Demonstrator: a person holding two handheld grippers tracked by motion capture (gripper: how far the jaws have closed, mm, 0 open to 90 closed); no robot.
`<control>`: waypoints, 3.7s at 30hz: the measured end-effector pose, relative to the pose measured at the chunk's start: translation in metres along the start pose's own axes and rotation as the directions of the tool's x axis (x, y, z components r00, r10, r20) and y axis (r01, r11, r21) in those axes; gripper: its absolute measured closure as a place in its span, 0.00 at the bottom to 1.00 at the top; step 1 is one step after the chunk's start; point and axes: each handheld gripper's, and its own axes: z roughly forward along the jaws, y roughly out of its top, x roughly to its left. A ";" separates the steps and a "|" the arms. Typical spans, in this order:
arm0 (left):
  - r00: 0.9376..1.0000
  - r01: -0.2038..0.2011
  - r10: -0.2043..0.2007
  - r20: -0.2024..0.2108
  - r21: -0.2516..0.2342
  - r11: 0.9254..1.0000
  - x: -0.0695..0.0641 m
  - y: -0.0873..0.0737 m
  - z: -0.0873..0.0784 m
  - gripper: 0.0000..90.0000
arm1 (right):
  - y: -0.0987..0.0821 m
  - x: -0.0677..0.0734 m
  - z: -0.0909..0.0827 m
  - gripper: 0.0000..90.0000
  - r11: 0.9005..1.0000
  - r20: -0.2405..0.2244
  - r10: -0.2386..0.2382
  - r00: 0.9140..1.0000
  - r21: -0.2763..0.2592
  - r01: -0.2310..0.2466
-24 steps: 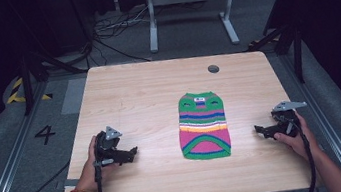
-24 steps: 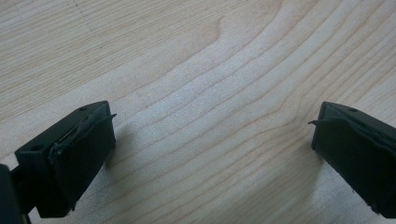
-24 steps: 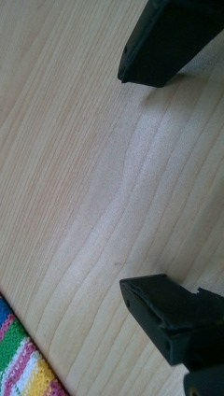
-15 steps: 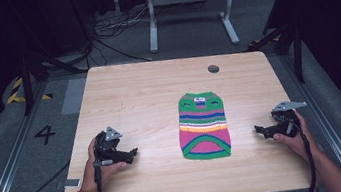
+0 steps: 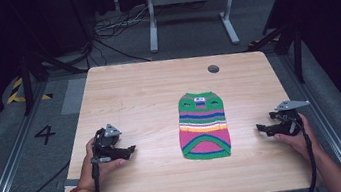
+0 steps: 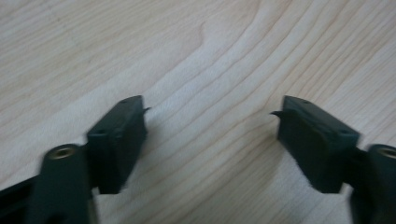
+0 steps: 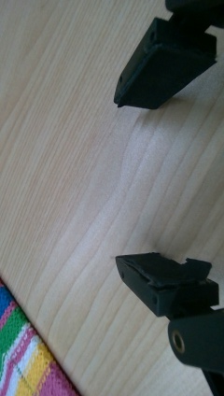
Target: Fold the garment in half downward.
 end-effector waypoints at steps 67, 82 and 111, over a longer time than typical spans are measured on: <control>0.993 -0.076 0.078 0.089 -0.026 0.997 -0.046 0.174 0.145 0.70 | 0.136 0.050 0.125 0.83 0.991 -0.119 -0.114 0.986 0.050 0.121; 0.995 0.007 0.003 0.095 -0.095 0.995 -0.050 0.182 0.159 0.54 | 0.145 0.048 0.134 0.70 0.998 -0.067 -0.067 0.995 0.010 0.068; 0.982 -0.159 0.167 0.085 -0.091 0.983 -0.063 0.205 0.135 0.92 | 0.151 0.053 0.111 0.94 0.992 -0.132 -0.119 0.984 -0.061 0.112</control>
